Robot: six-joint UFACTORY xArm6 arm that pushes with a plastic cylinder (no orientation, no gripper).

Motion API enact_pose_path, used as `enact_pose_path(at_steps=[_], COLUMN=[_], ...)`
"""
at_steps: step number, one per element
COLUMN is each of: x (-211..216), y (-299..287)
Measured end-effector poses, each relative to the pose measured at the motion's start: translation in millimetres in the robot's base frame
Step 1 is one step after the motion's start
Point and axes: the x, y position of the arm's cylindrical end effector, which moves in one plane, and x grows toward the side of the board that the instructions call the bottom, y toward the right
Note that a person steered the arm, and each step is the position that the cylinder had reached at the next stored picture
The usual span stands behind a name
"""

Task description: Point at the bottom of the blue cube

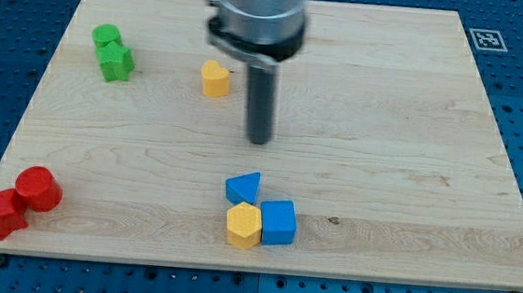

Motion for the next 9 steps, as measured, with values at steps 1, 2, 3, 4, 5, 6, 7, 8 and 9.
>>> enact_pose_path(at_steps=[1, 2, 3, 4, 5, 6, 7, 8, 9], x=[33.7, 119.4, 148.6, 150.0, 149.7, 148.5, 149.4, 149.6, 149.7], y=[55.8, 76.6, 95.3, 89.7, 75.6, 56.7, 52.7, 31.8, 26.2])
